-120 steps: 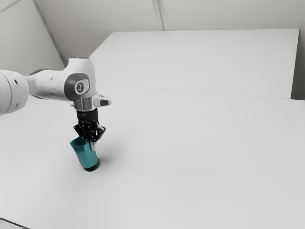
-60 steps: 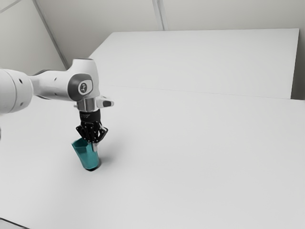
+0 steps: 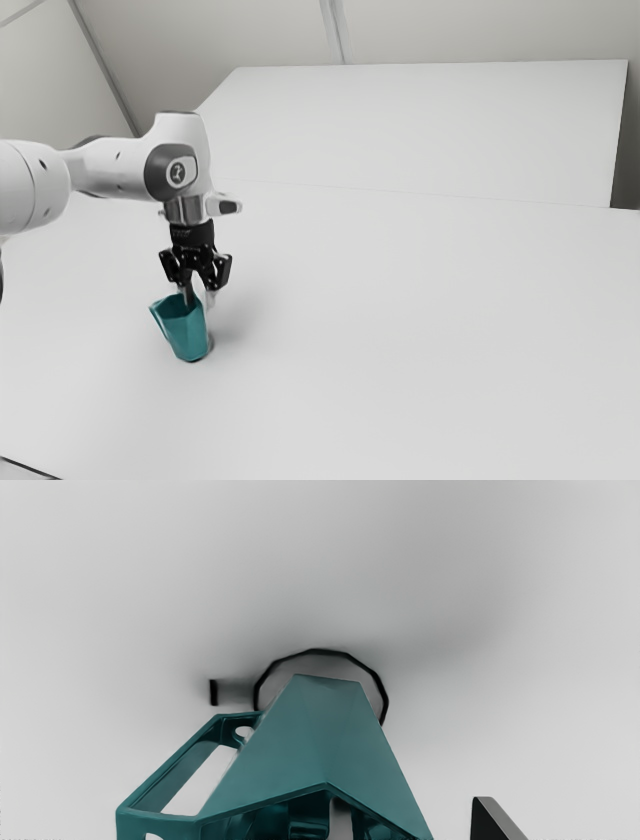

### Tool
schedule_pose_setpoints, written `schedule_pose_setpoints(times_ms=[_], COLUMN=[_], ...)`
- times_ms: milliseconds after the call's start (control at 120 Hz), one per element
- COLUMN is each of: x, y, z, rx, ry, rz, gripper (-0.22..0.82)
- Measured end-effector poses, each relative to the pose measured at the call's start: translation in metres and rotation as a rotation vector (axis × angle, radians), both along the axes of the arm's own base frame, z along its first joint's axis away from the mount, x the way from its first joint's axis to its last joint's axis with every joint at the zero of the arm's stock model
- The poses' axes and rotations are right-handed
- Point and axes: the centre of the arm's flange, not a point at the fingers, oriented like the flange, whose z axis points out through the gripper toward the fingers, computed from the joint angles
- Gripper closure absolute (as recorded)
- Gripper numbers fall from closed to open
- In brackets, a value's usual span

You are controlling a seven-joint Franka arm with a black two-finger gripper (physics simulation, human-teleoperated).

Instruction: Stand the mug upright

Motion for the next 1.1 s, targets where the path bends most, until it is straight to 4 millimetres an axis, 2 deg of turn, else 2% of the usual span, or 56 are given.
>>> schedule_pose_setpoints(times_ms=[225,367,483,600,725,942,1100], x=[0.024,0.033,0.038,0.042,0.042,0.045,0.045], y=[-0.015,-0.022,-0.023,-0.016,-0.008,0.005,0.018], z=[0.032,0.045,0.064,0.090,0.118,0.166,0.185], rx=[-0.008,-0.045,-0.060,-0.048,-0.052,-0.066,-0.069], ry=[-0.075,-0.110,-0.163,-0.233,-0.319,-0.444,-0.487], rz=[-0.008,0.015,0.030,0.044,0.023,-0.057,-0.117], gripper=[0.35,0.33,0.23,0.13,0.07,0.03,0.01])
